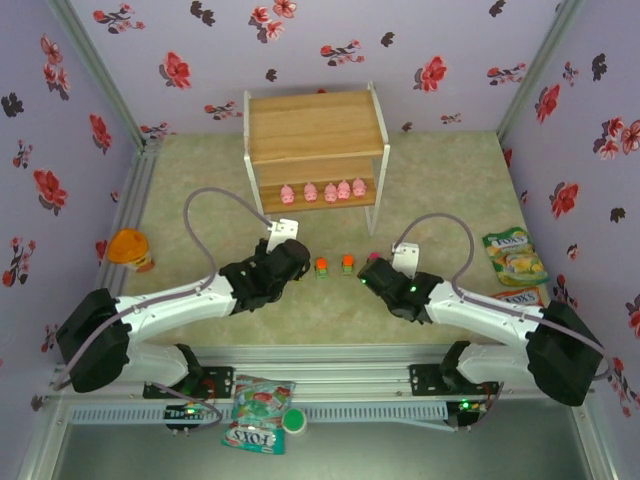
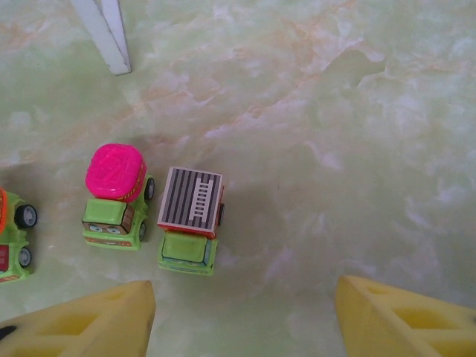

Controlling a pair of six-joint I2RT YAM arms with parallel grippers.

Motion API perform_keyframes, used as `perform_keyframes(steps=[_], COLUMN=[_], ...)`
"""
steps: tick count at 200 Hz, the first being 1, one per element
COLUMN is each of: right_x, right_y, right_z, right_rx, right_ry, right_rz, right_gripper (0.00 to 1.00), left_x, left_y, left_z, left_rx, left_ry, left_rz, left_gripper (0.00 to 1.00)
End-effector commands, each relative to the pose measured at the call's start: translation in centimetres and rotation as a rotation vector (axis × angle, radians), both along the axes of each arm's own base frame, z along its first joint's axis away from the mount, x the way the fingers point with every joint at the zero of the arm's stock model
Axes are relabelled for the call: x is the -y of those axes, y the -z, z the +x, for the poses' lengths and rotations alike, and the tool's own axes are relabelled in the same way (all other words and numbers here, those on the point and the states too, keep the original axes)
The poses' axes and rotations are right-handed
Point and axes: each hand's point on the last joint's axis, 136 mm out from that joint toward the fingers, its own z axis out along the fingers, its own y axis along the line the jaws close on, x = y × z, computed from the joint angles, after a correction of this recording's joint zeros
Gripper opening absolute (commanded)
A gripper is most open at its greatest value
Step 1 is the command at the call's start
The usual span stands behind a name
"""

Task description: Place and organize the plastic toys onto the shelf

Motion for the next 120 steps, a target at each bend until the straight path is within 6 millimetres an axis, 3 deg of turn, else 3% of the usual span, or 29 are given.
perform_keyframes(steps=[1, 64, 120], right_x=[-1.0, -2.6, -2.1], right_y=[-0.7, 0.3, 1.5], right_z=[0.9, 2.3, 2.6], right_rx=[0.014, -0.029, -0.059], right_ry=[0.024, 0.027, 0.058], right_rz=[0.072, 0.11, 0.096], right_gripper=[0.67, 0.66, 0.64], left_x=[0.7, 0.7, 0.5], left_y=[0.8, 0.9, 0.8], left_z=[-0.2, -0.2, -0.2], left_rx=[-0.019, -0.027, -0.028], left_ry=[0.004, 0.015, 0.011], left_rz=[-0.041, -0.03, -0.029], left_gripper=[0.57, 0.58, 0.59])
